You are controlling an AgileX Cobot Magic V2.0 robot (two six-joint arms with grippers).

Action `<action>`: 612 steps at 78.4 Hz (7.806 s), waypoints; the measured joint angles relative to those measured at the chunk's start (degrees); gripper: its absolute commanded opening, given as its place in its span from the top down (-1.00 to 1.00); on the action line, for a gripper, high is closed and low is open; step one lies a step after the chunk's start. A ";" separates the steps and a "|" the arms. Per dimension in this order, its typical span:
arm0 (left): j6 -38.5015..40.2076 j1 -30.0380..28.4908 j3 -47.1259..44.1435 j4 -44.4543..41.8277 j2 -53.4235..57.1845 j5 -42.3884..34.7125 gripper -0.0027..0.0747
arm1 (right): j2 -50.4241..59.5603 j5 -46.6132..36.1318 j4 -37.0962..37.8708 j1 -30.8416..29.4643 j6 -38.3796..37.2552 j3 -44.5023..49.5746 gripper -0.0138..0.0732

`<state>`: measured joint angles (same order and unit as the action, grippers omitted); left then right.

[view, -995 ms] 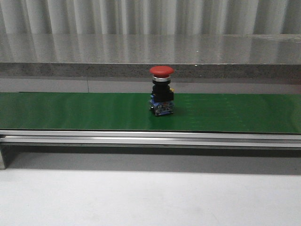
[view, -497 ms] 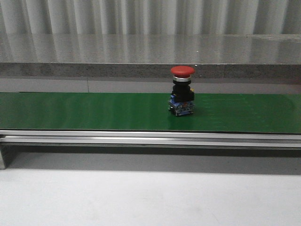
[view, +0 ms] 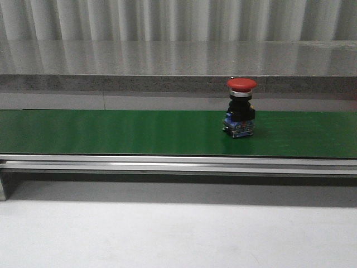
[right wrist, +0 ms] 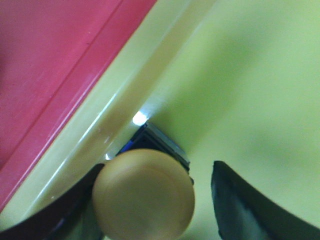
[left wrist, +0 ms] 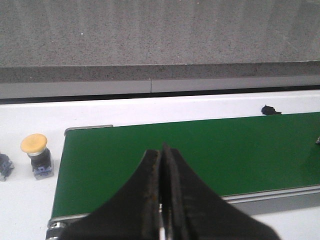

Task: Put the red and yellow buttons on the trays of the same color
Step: 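Return the right gripper above the belt's far end, then move the right gripper down over the red button on the belt, then grasp the red button at the belt's far end with the right gripper, then carry the red button into the red tray and open the right gripper, then return the right gripper above the belt's far end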

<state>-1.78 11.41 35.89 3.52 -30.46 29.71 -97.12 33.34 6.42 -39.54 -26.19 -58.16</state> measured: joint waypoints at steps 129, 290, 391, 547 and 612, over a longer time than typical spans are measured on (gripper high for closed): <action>0.00 0.00 0.00 0.00 0.00 0.00 0.98 | 14.28 29.00 -16.30 30.10 29.06 -8.83 -0.66; 0.00 0.00 0.00 0.00 0.00 0.00 0.98 | -9.77 22.84 -12.10 7.32 23.53 -37.29 0.33; 0.00 0.00 0.00 0.00 0.00 0.00 0.98 | -22.54 8.65 -17.20 5.35 22.97 -38.50 -0.44; 0.00 0.00 0.00 0.00 0.00 0.00 0.98 | 71.99 2.65 -10.48 42.49 28.55 25.32 0.84; 0.37 0.00 2.25 -0.94 -4.27 -3.95 0.98 | 82.61 3.88 -10.43 42.49 28.69 27.08 0.84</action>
<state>-1.41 11.41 38.14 2.58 -34.73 25.76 -14.52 37.22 -4.01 2.96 2.50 -31.09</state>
